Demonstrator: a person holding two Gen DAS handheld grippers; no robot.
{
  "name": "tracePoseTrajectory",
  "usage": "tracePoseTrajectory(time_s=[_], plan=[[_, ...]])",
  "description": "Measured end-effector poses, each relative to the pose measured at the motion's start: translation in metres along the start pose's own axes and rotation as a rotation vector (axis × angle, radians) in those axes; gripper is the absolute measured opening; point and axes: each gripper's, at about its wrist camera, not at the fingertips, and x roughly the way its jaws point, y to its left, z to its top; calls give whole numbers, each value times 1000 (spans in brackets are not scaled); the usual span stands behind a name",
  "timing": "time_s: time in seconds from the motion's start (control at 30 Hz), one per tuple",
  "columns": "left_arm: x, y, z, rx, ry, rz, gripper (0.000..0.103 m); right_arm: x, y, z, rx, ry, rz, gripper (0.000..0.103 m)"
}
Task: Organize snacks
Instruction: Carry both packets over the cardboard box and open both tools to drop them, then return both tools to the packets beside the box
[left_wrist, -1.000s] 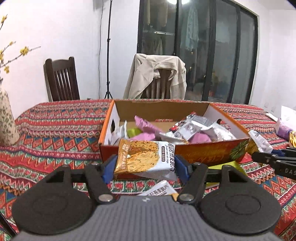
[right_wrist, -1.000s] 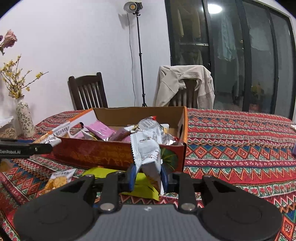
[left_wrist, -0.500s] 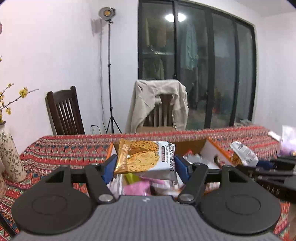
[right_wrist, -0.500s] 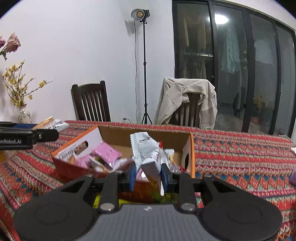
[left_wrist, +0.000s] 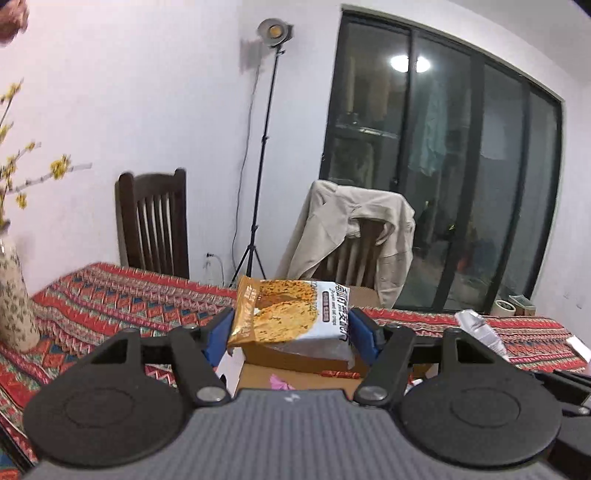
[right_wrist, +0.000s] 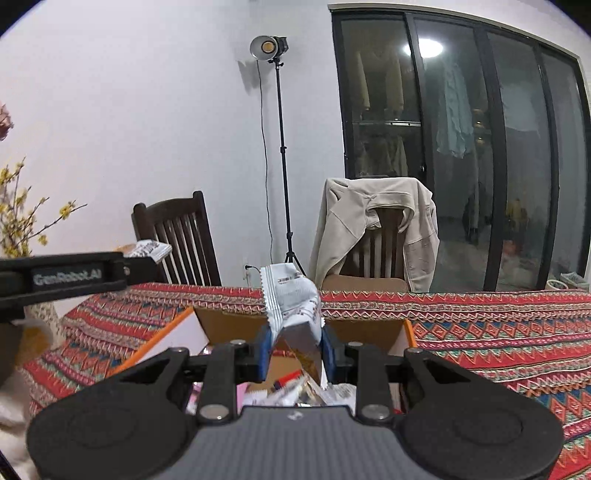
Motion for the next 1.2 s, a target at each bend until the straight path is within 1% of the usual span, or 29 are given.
tracePoseTrajectory(time_s=[0.1, 0.2, 0.5, 0.57, 0.6, 0.63, 0.67, 0.7, 0.73, 0.8, 0.83, 1.2], plan=[[12, 8, -10, 5, 5, 26, 67, 12, 0, -2, 11, -10, -6, 27], [27, 13, -16, 14, 32, 35, 67, 23, 0, -12, -6, -18, -31, 27], [37, 11, -34, 59, 67, 54, 68, 40, -10, -28, -7, 44, -39, 27], [38, 11, -35, 54, 66, 57, 73, 43, -11, -31, -8, 63, -38, 28], [37, 12, -36, 52, 59, 56, 76, 44, -11, -32, -10, 74, -36, 32], [35, 12, -36, 52, 50, 57, 86, 45, -12, -33, -11, 82, -37, 34], [33, 12, -36, 49, 44, 62, 101, 45, -12, -33, -10, 84, -37, 42], [32, 13, -36, 43, 33, 67, 103, 46, -13, -32, -8, 86, -40, 55], [29, 13, -36, 35, 21, 71, 103, 46, -14, -32, -2, 84, -46, 63], [29, 14, -35, 26, 25, 62, 103, 45, -16, -32, 5, 81, -60, 98], [29, 15, -35, 20, 28, 64, 103, 45, -17, -32, 8, 82, -66, 103], [31, 15, -35, 14, 47, 66, 103, 46, -22, -33, 30, 97, -90, 103]])
